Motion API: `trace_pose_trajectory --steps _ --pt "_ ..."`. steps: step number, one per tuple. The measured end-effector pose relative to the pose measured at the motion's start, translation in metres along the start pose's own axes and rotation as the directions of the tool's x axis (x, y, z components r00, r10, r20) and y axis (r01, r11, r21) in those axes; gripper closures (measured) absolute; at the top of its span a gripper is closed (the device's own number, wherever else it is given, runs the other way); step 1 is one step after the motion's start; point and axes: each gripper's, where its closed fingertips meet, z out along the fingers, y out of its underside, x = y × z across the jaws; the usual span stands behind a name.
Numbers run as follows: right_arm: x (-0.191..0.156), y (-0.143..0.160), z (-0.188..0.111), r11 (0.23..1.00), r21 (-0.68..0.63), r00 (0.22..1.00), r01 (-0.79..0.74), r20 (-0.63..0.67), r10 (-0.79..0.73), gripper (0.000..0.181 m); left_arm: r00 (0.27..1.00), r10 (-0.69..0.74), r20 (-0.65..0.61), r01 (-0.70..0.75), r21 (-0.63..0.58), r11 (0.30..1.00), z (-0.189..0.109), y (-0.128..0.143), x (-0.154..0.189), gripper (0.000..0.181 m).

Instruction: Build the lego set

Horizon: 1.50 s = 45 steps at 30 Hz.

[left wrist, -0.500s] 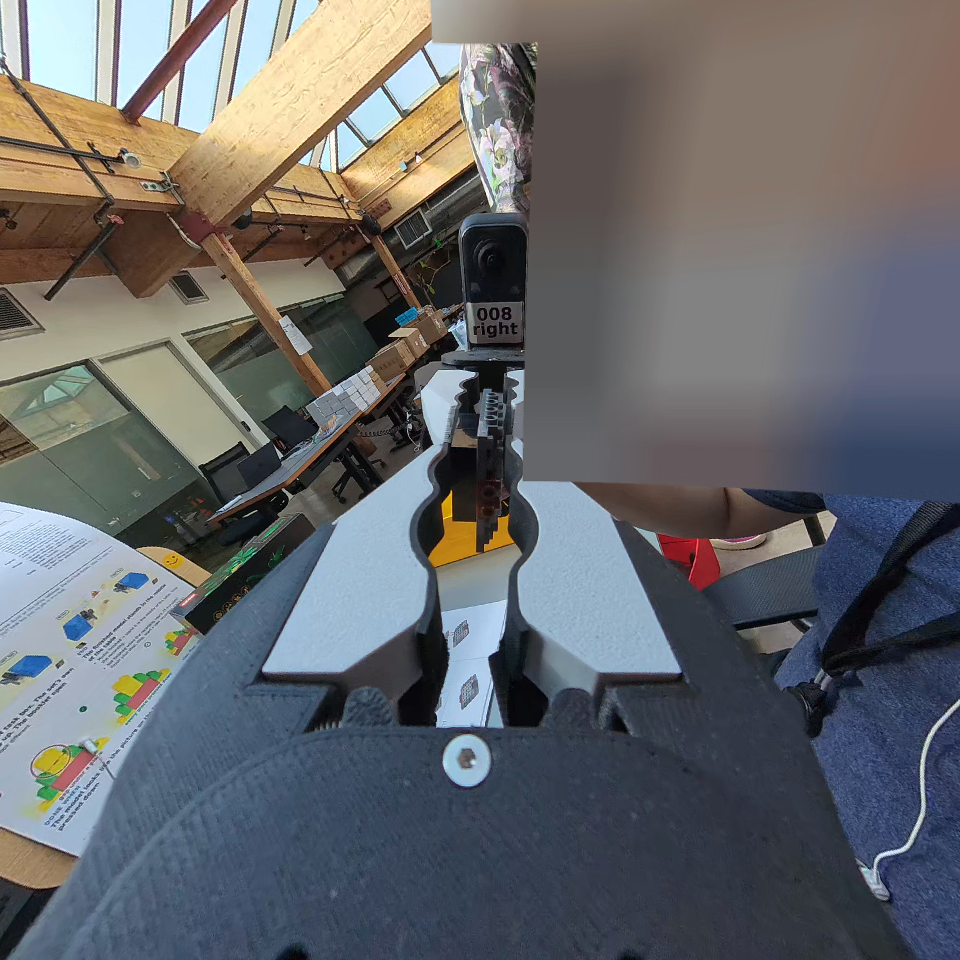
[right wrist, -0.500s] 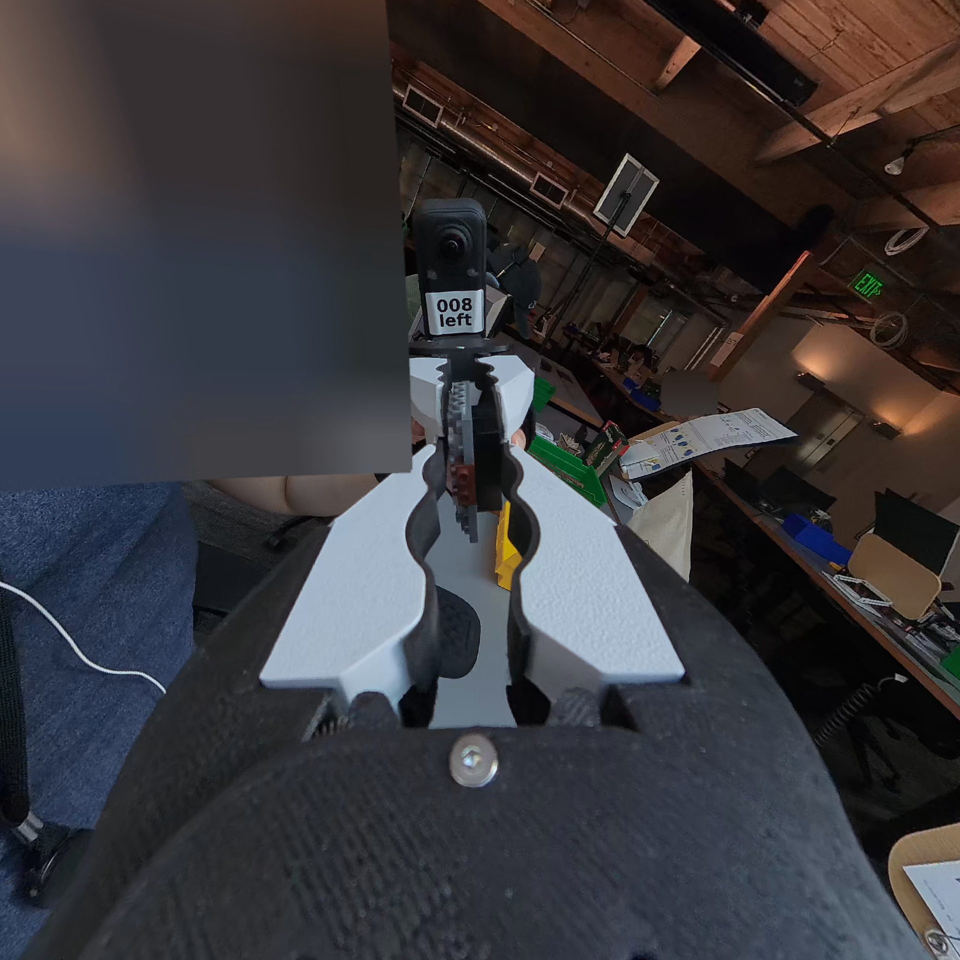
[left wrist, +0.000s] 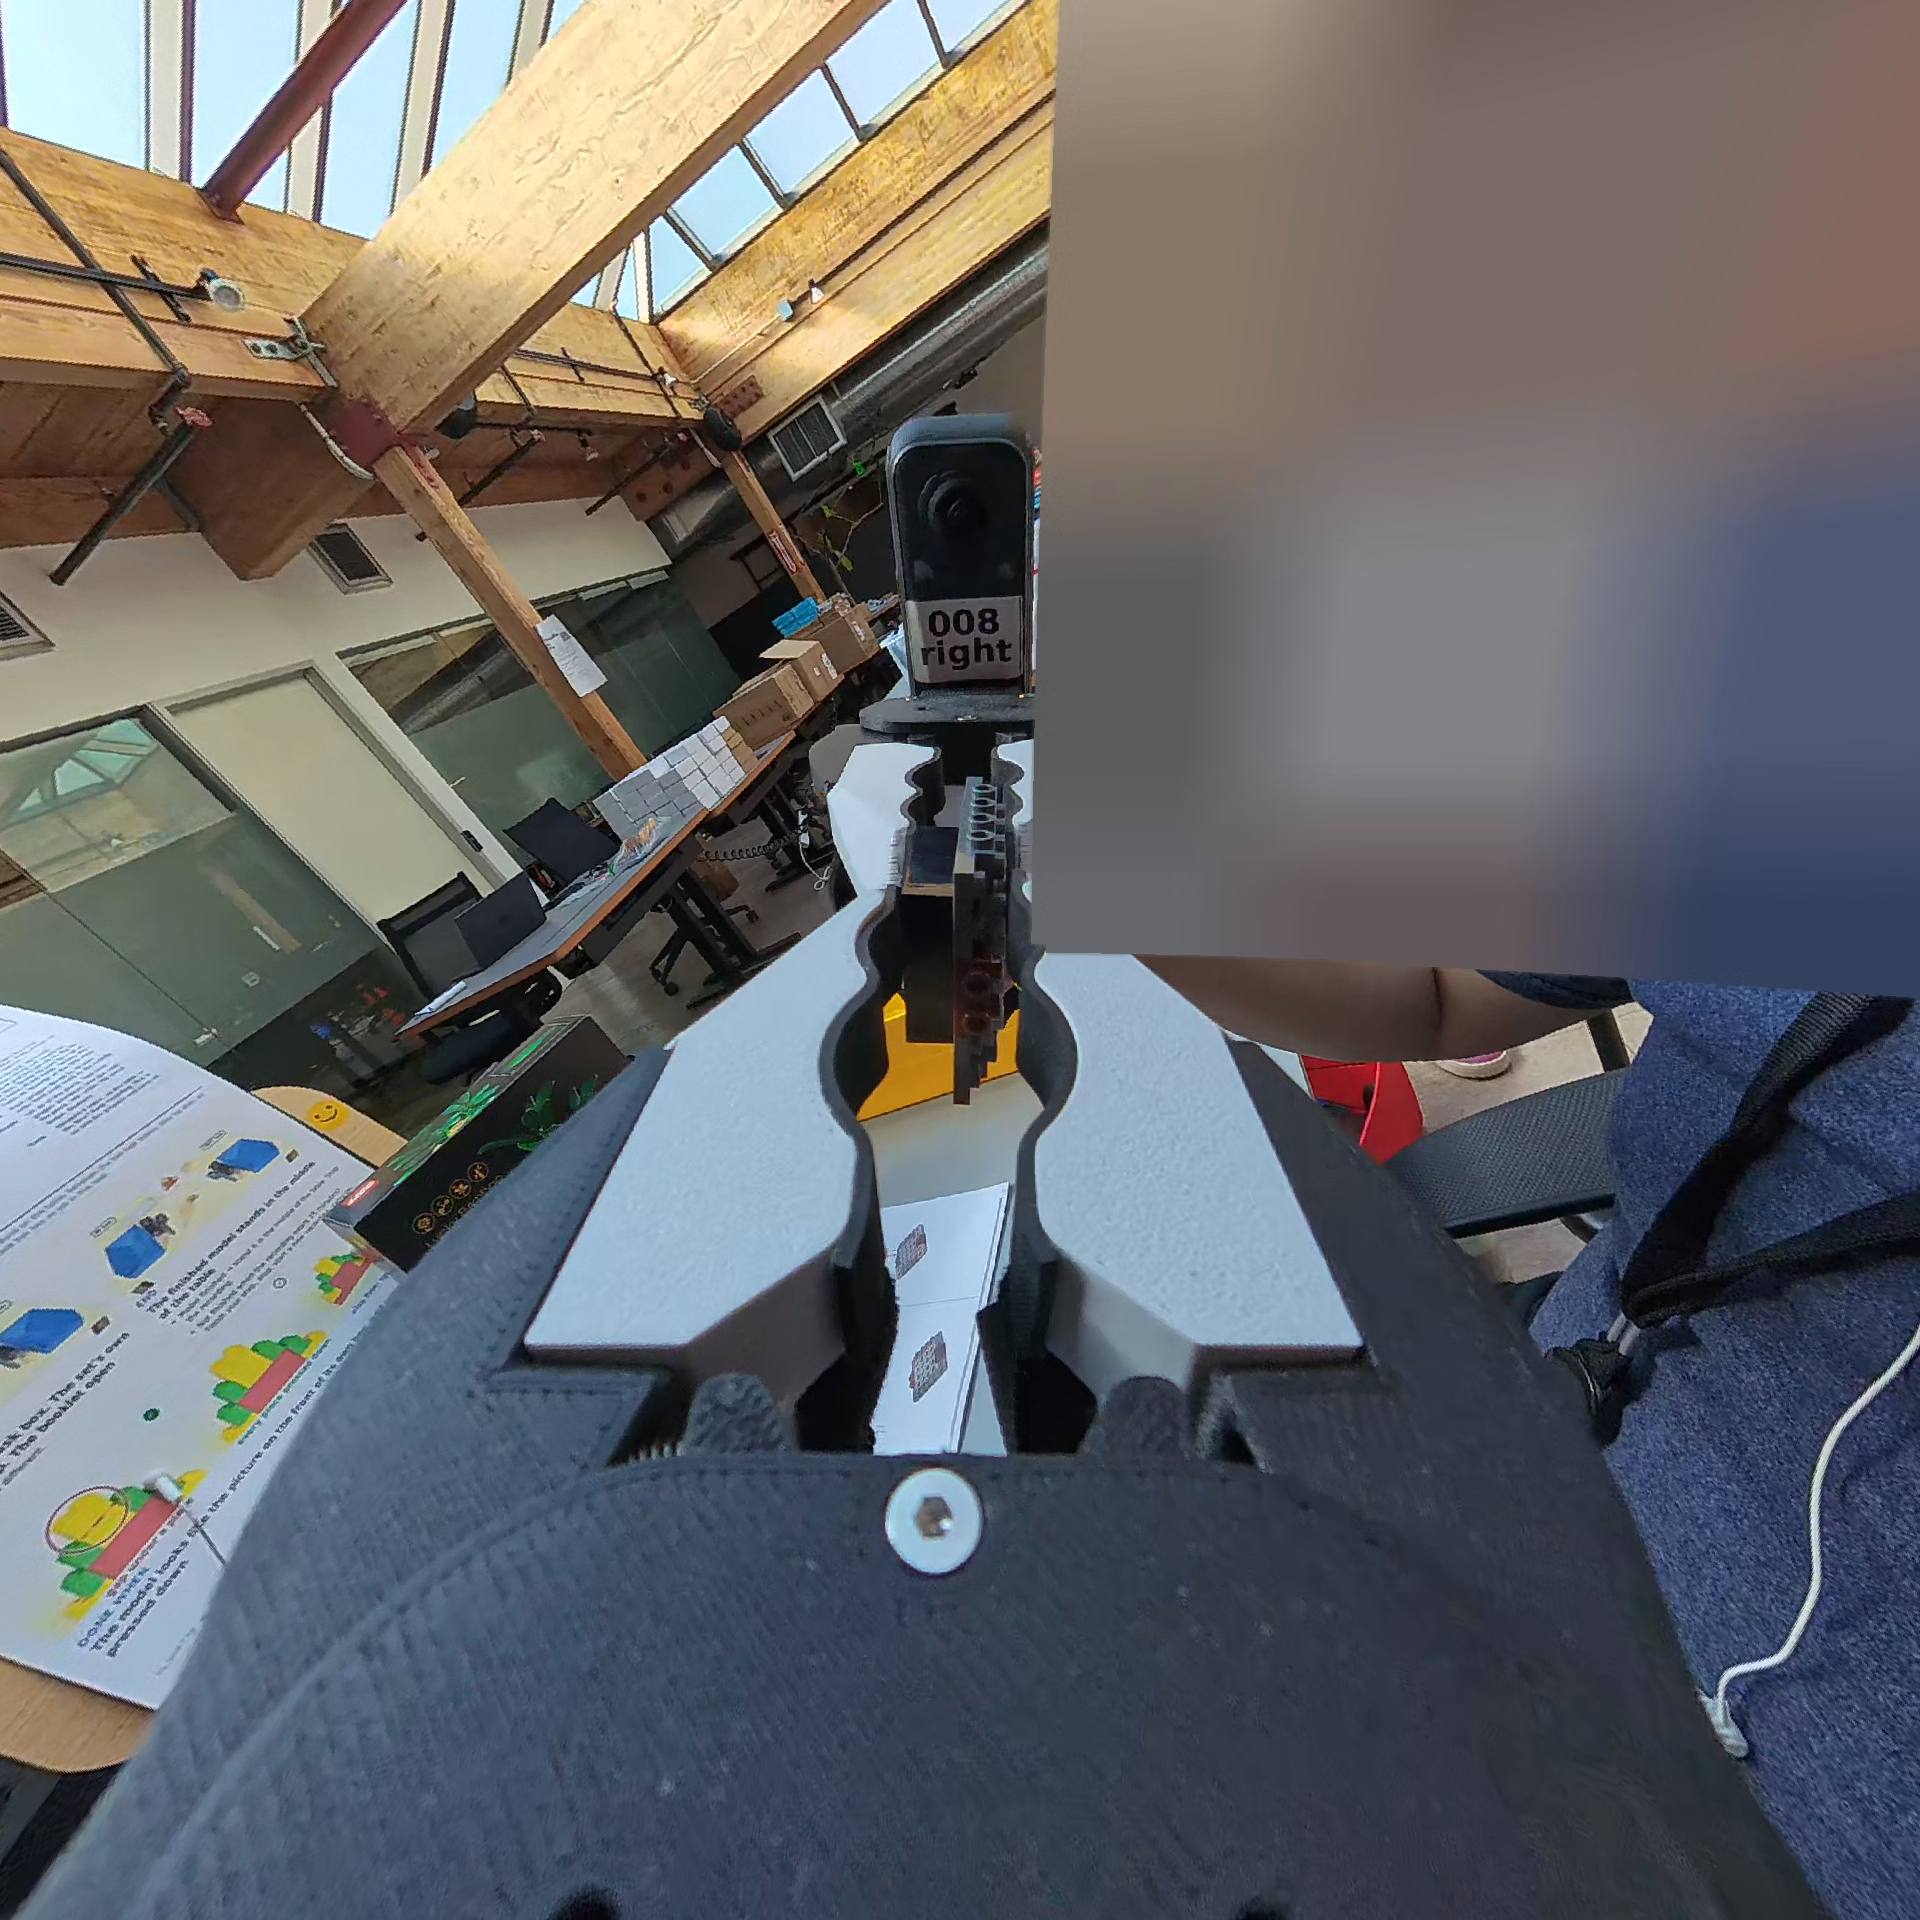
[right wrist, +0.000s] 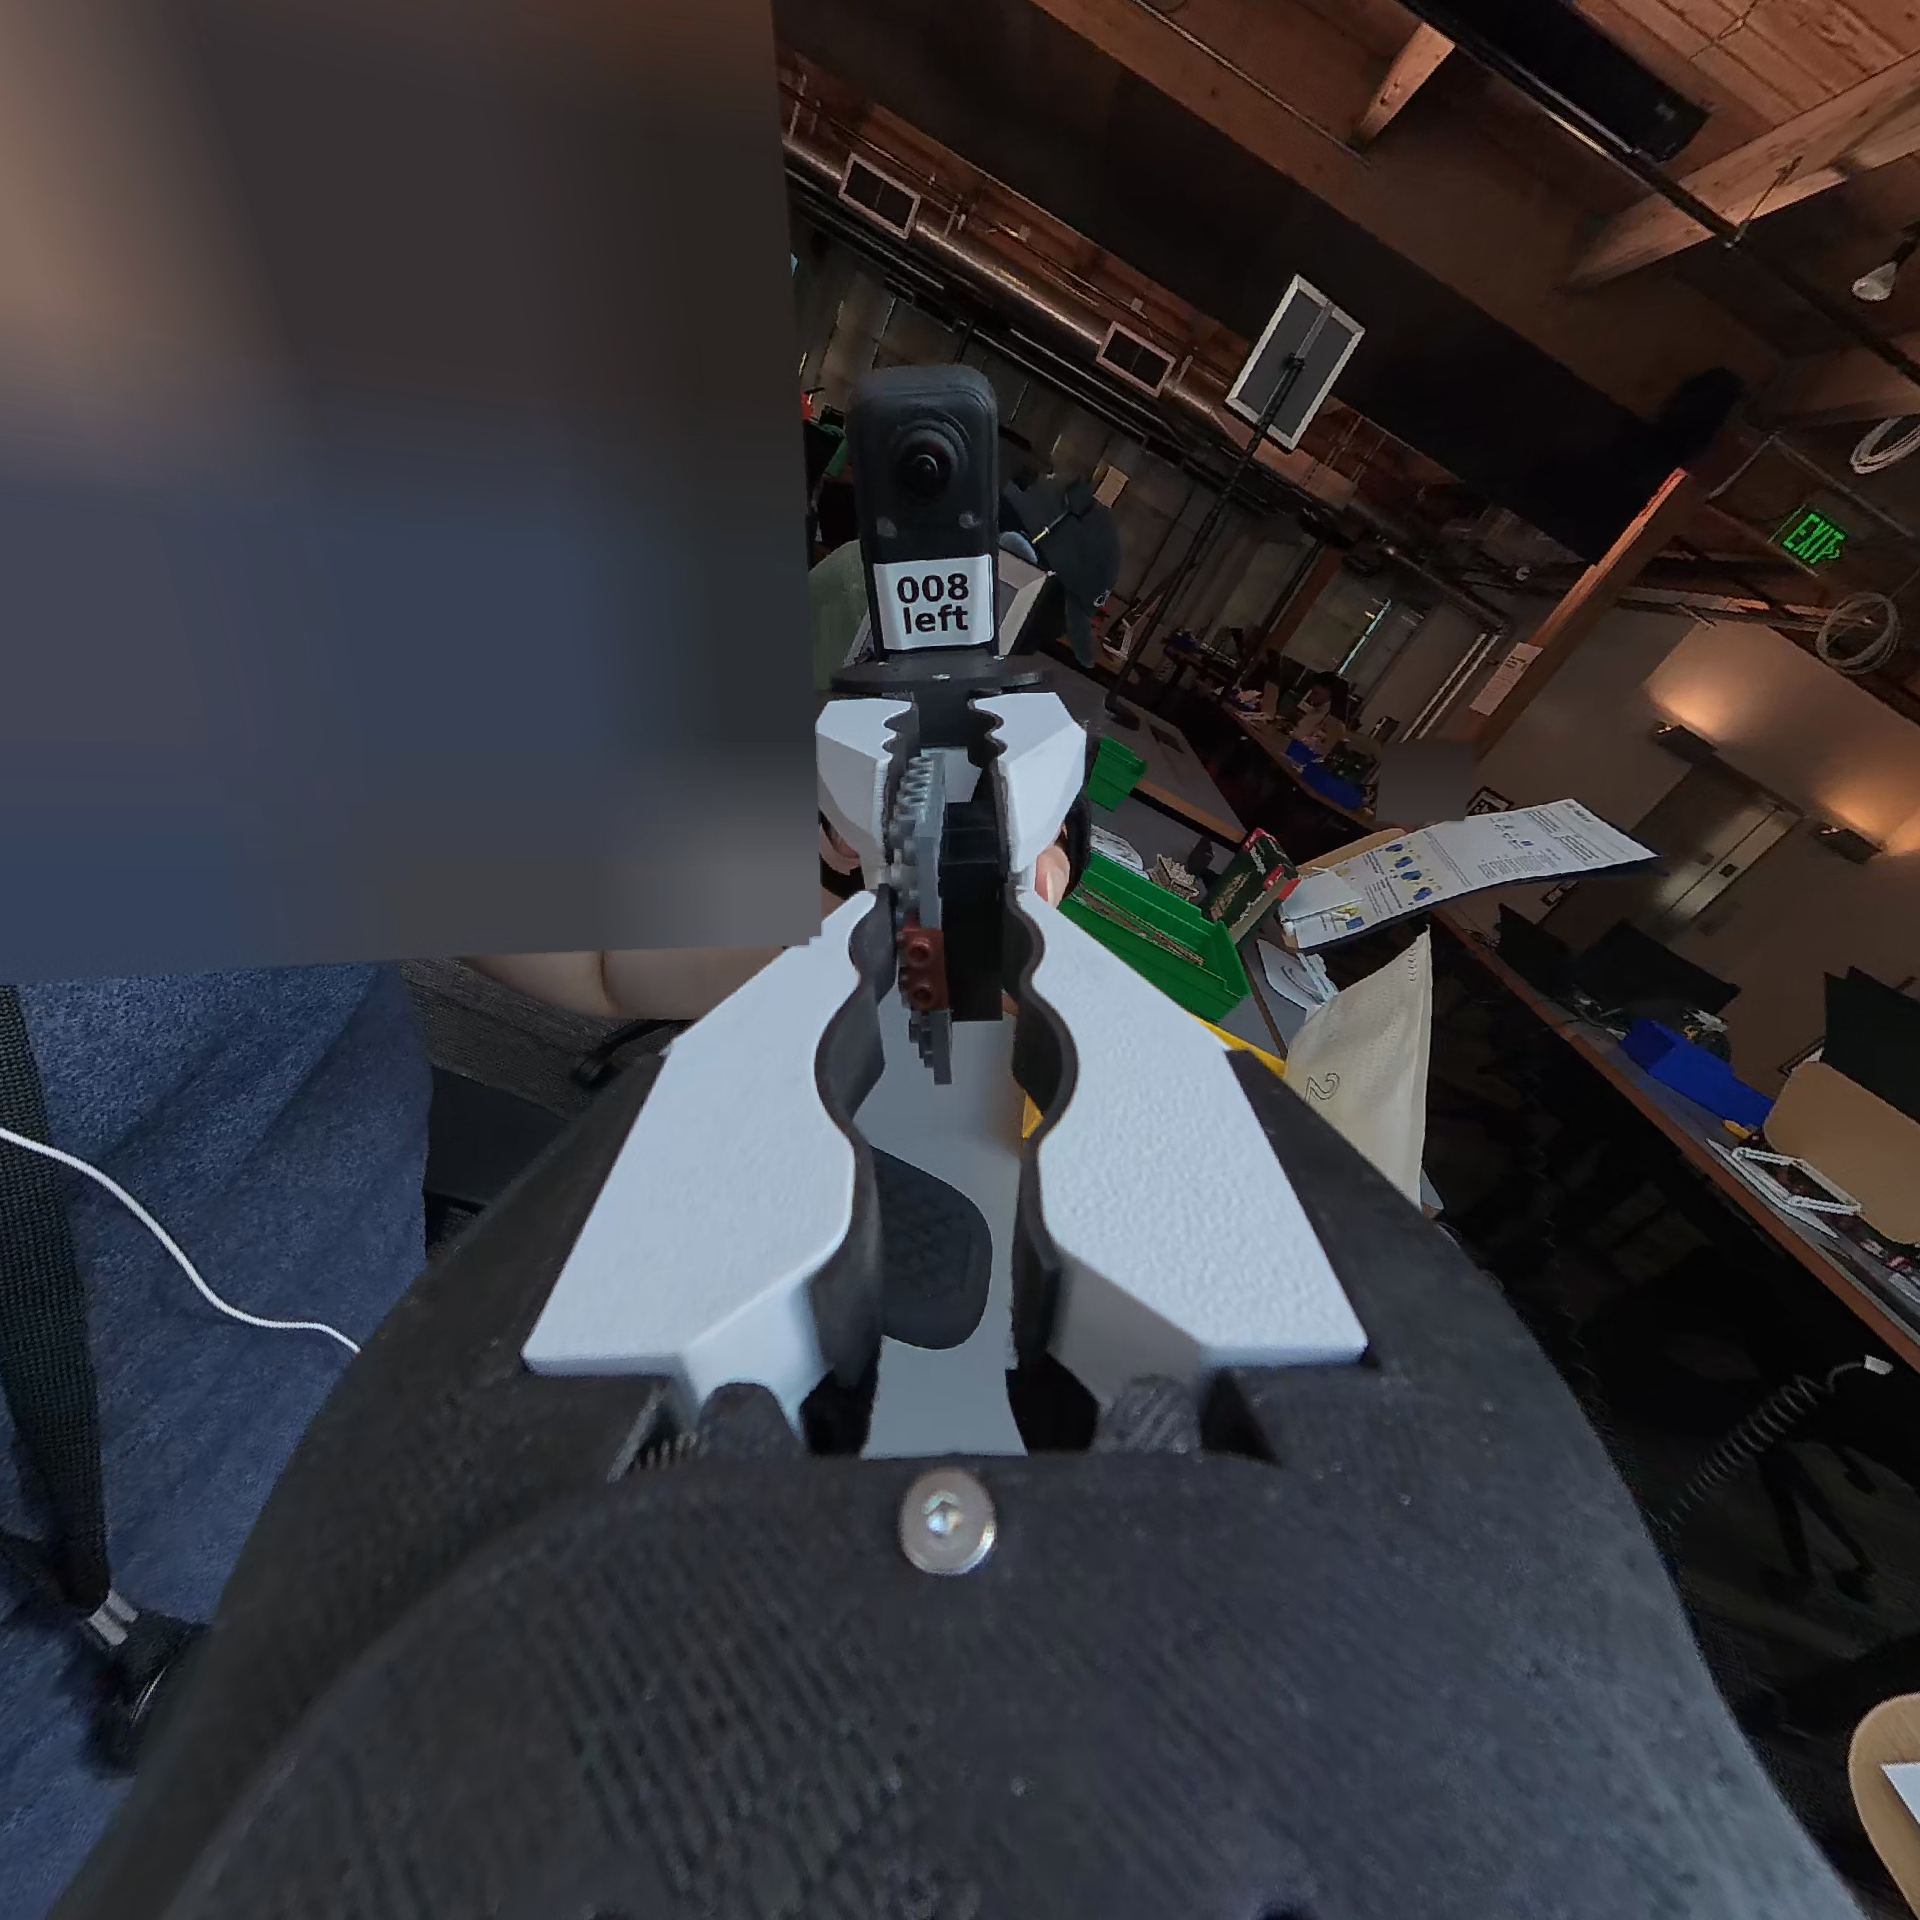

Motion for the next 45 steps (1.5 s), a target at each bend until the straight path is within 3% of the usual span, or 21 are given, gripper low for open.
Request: trace_pose_trajectory --steps 13,25,29,33,45 --pt "0.006 -0.005 -0.006 0.999 0.045 0.999 0.014 -0.034 -0.013 0.163 1.000 -0.025 0.011 0.025 0.013 1.000 -0.003 0.006 -0.001 0.154" --pt "0.004 -0.004 -0.004 0.998 0.046 0.998 0.041 -0.042 -0.039 0.163 1.000 0.001 0.030 -0.002 0.019 1.000 0.003 0.003 -0.005 0.164" --pt "0.002 -0.005 -0.006 0.996 0.080 0.999 -0.036 0.013 0.036 0.162 0.999 0.032 0.036 -0.032 0.013 0.999 0.004 0.003 -0.004 0.164" --pt "0.007 -0.006 -0.012 0.992 0.121 0.999 -0.032 -0.019 0.034 0.151 0.998 -0.002 0.056 0.000 0.031 1.000 0.002 0.000 -0.009 0.165" --pt "0.010 0.003 -0.009 0.998 0.068 0.999 -0.018 -0.046 0.022 0.163 0.998 -0.042 0.039 0.040 0.035 0.999 0.005 0.006 -0.009 0.164"
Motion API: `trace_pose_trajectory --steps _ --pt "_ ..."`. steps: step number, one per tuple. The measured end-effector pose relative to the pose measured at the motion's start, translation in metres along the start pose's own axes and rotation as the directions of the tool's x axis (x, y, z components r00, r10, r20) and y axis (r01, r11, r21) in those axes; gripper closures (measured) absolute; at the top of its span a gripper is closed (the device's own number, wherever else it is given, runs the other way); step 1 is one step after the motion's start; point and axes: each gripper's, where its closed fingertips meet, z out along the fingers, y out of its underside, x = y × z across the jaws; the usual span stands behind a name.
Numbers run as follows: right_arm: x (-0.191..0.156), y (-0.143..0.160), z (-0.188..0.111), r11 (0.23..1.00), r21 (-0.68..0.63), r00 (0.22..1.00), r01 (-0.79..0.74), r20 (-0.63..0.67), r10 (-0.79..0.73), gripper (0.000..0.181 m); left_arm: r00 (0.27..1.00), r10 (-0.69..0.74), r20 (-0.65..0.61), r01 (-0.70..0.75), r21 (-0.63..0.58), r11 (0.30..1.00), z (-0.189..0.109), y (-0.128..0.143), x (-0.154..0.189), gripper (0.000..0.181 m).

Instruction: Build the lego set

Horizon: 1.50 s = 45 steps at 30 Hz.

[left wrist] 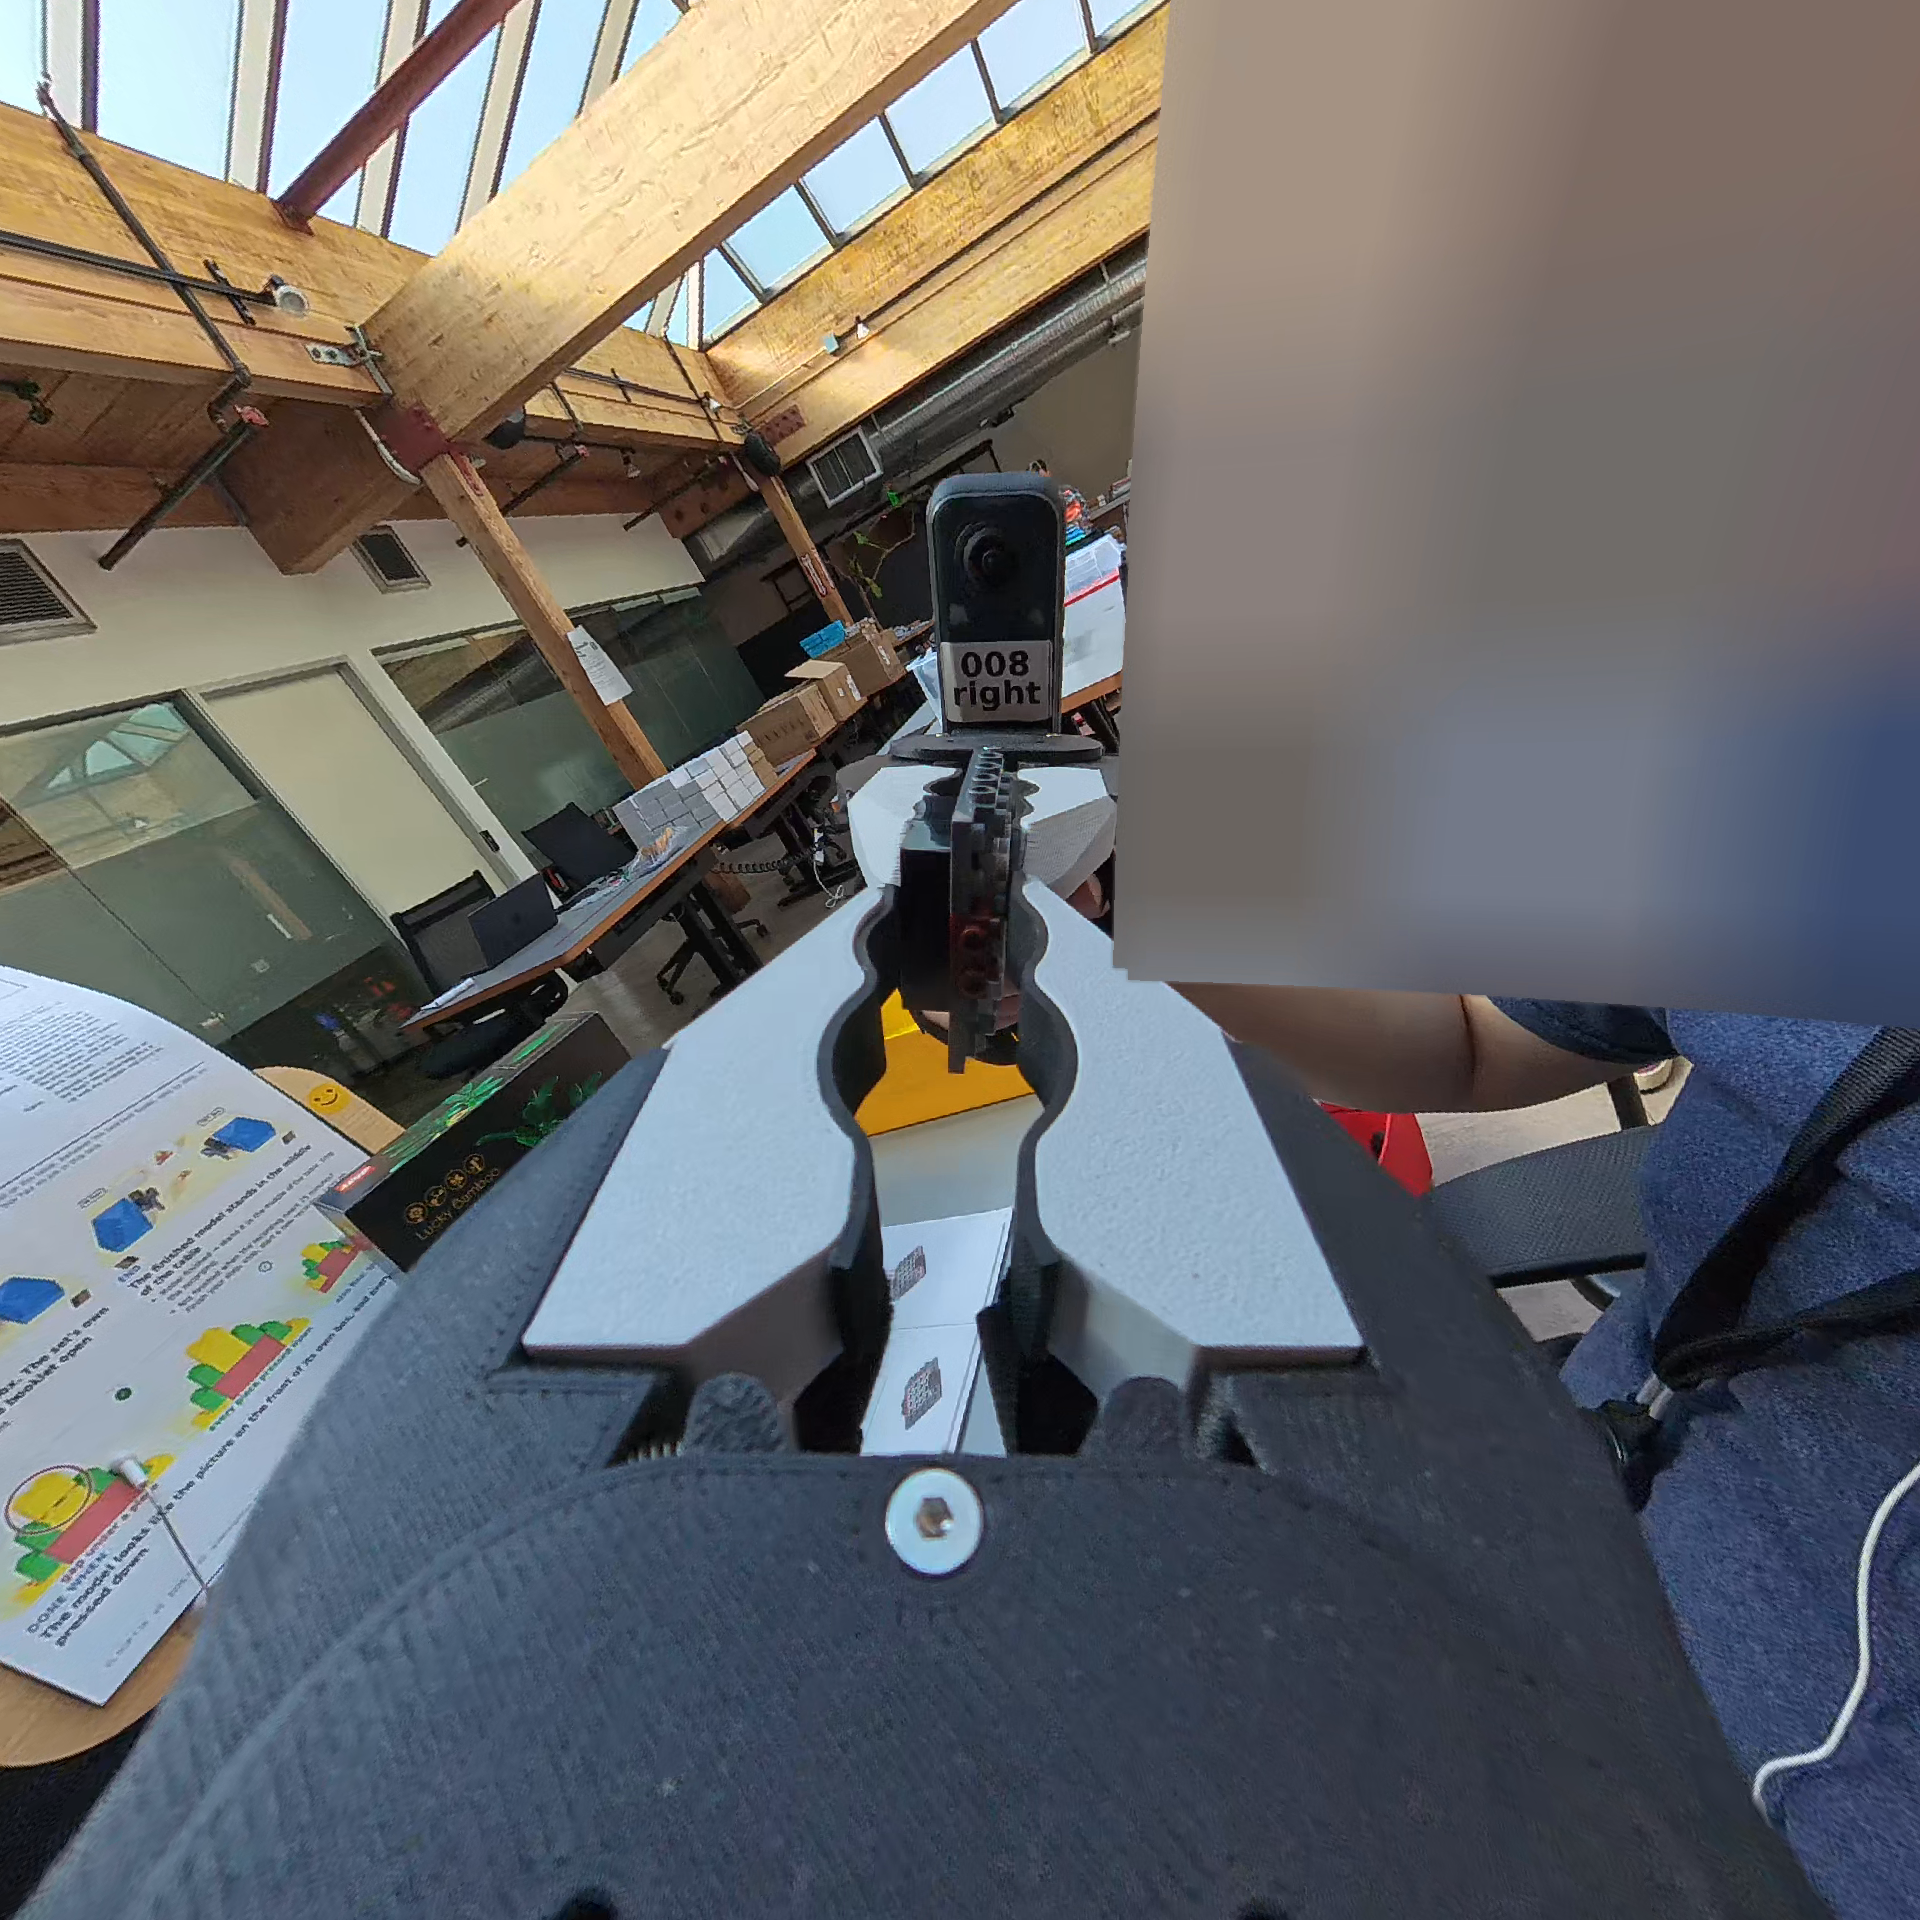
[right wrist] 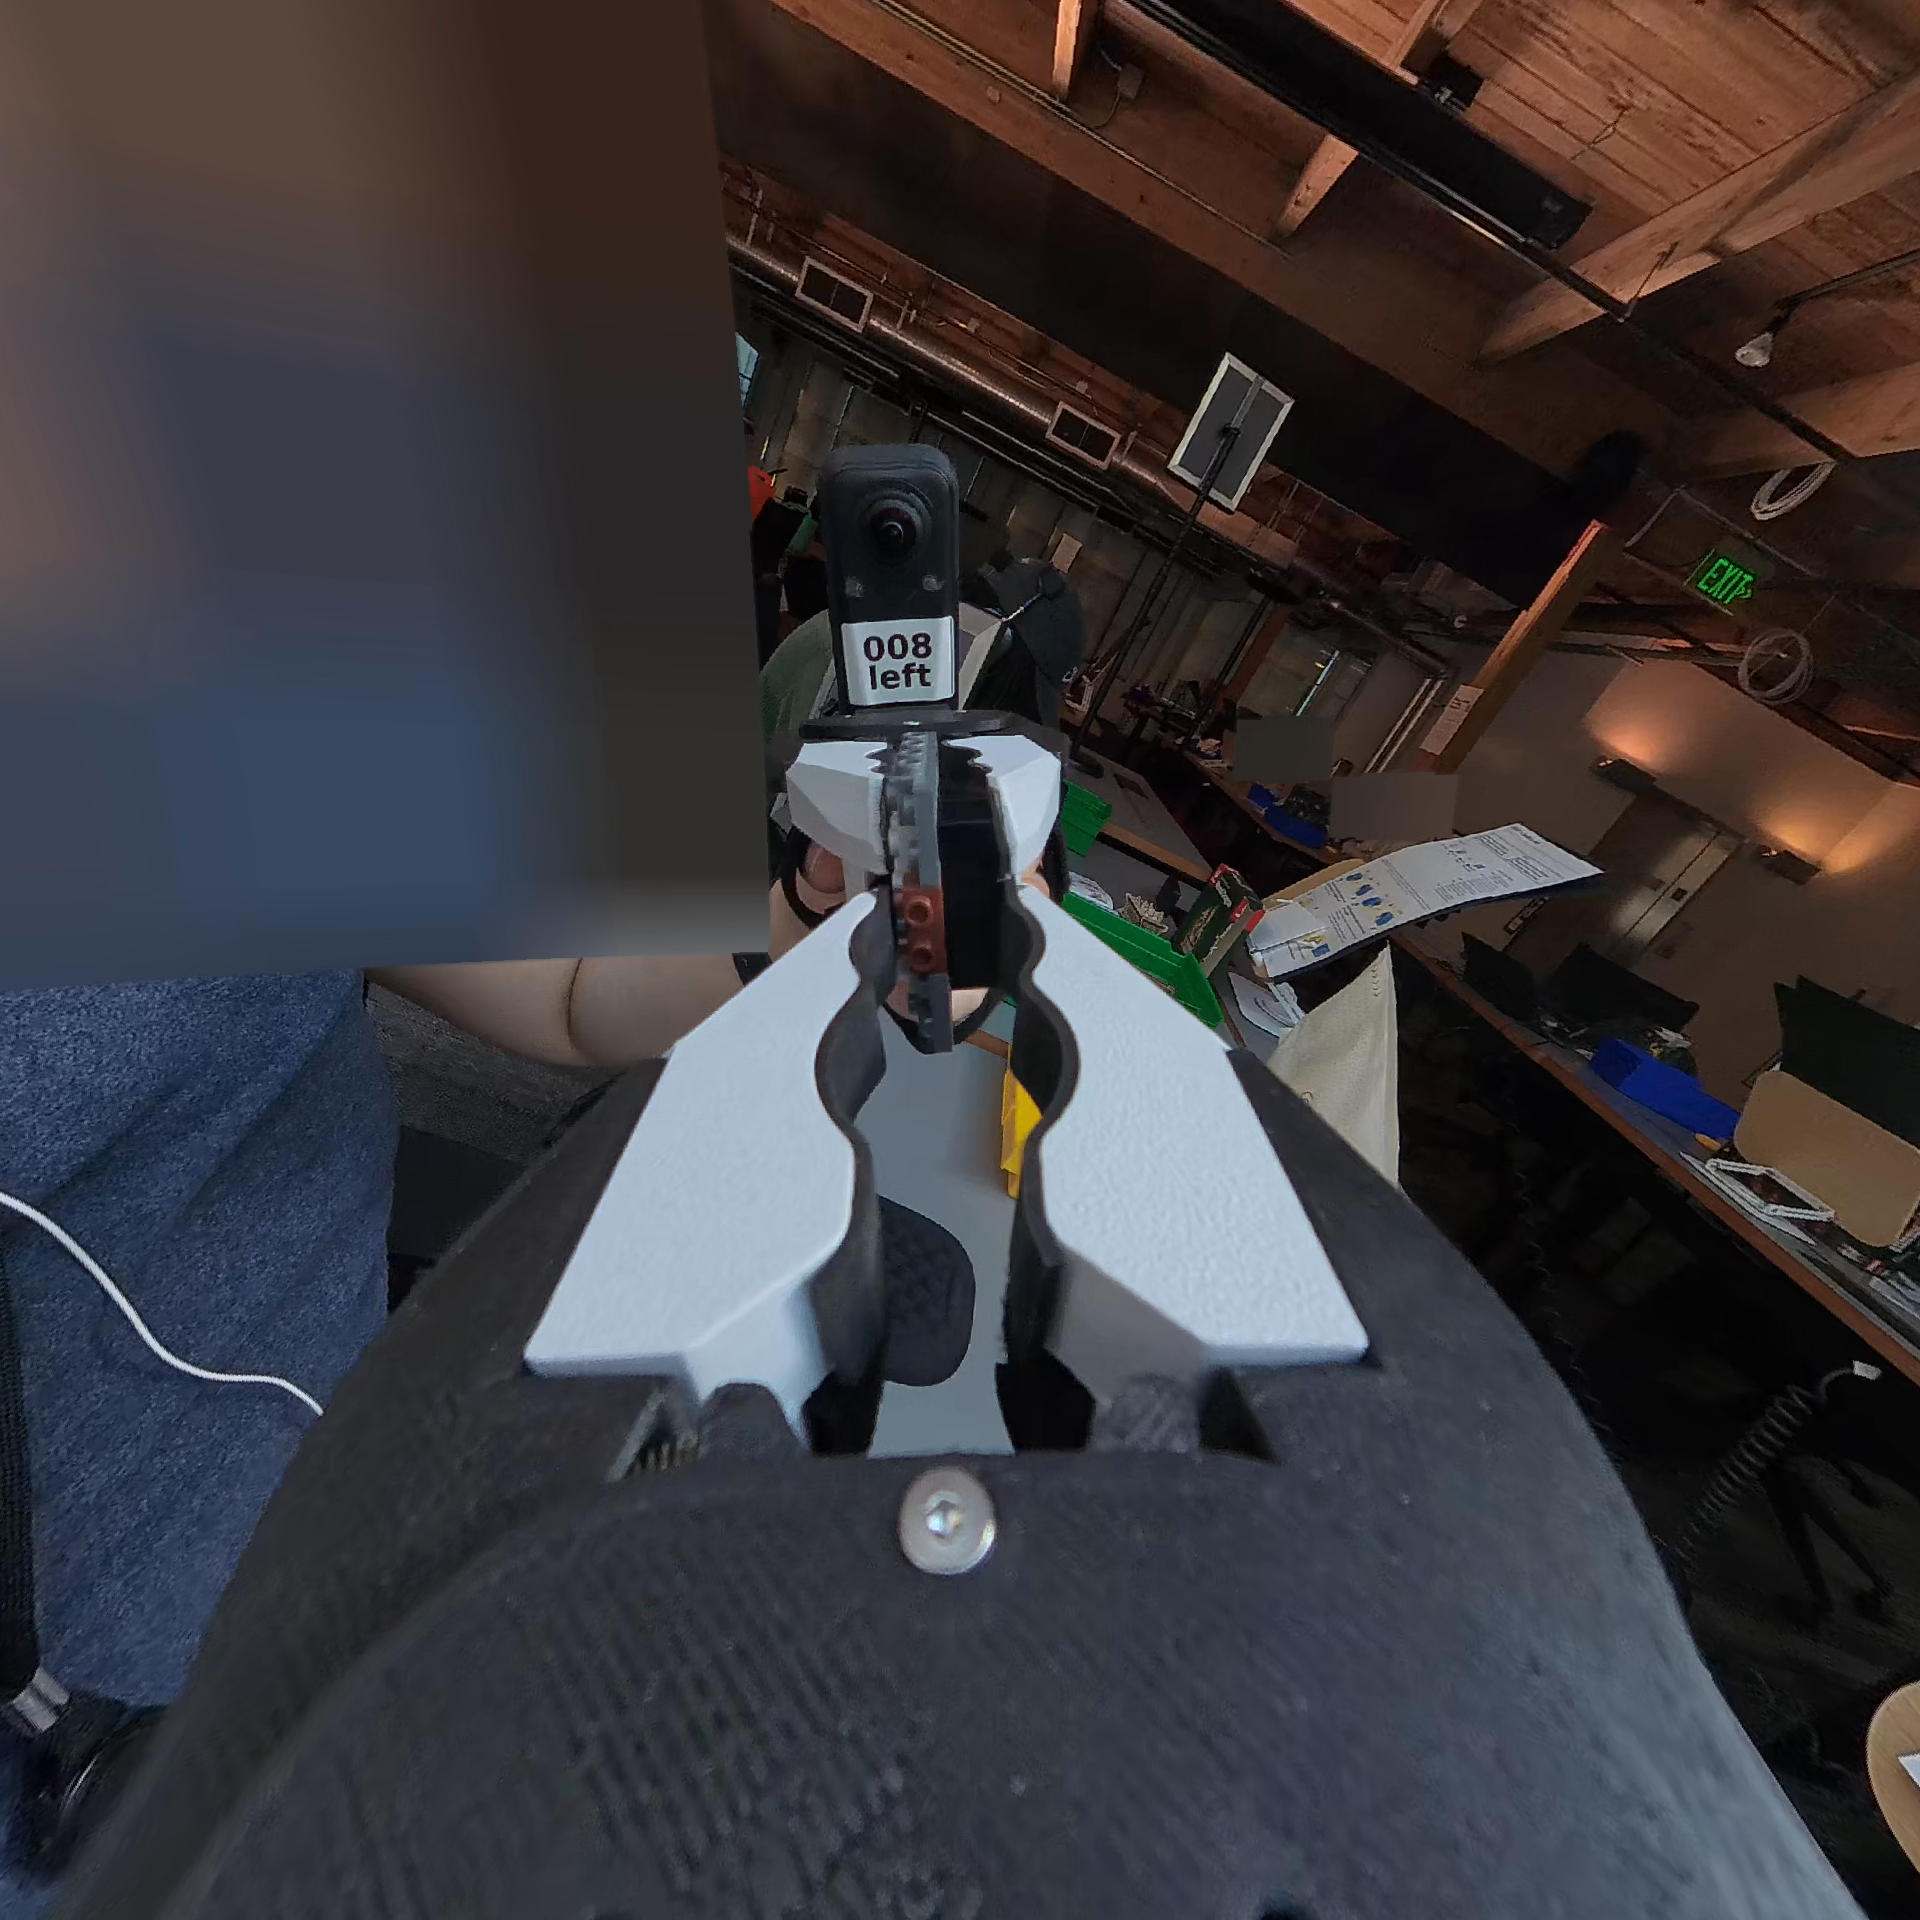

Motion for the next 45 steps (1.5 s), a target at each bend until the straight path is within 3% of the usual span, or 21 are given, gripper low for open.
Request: trace_pose_trajectory --steps 4,12,16,23,28,39,42,45 --pt "0.002 -0.003 -0.003 0.999 0.013 0.999 -0.036 -0.005 0.036 0.163 1.000 -0.024 -0.008 0.024 -0.025 0.999 0.001 0.008 0.002 0.150" --pt "0.003 -0.001 -0.003 0.998 0.011 0.998 -0.066 0.009 0.066 0.163 1.000 -0.026 0.017 0.026 -0.010 1.000 -0.002 0.008 -0.003 0.164" --pt "0.006 0.000 -0.003 0.994 0.009 0.994 -0.109 0.013 0.109 0.163 0.999 -0.022 0.025 0.023 -0.010 1.000 -0.002 0.008 -0.006 0.164" --pt "0.010 0.001 -0.005 0.985 0.055 0.987 -0.164 0.007 0.163 0.155 0.982 -0.188 0.004 0.188 0.021 0.982 -0.002 0.010 -0.014 0.164" --pt "0.018 0.010 -0.006 0.975 0.040 0.976 -0.218 -0.018 0.219 0.155 0.973 -0.230 0.016 0.230 0.026 0.973 -0.003 0.014 -0.020 0.165" --pt "0.018 0.016 -0.001 0.975 0.020 0.974 -0.223 -0.025 0.223 0.163 0.968 -0.251 0.009 0.251 0.022 0.968 -0.002 0.016 -0.019 0.164" --pt "0.022 0.012 -0.004 0.965 0.056 0.966 -0.255 -0.033 0.257 0.163 0.969 -0.243 0.035 0.244 -0.012 0.970 -0.001 0.023 -0.021 0.152" --pt "0.025 0.013 -0.005 0.959 0.058 0.959 -0.278 -0.036 0.280 0.163 0.970 -0.238 0.050 0.239 -0.005 0.971 0.000 0.025 -0.021 0.159"
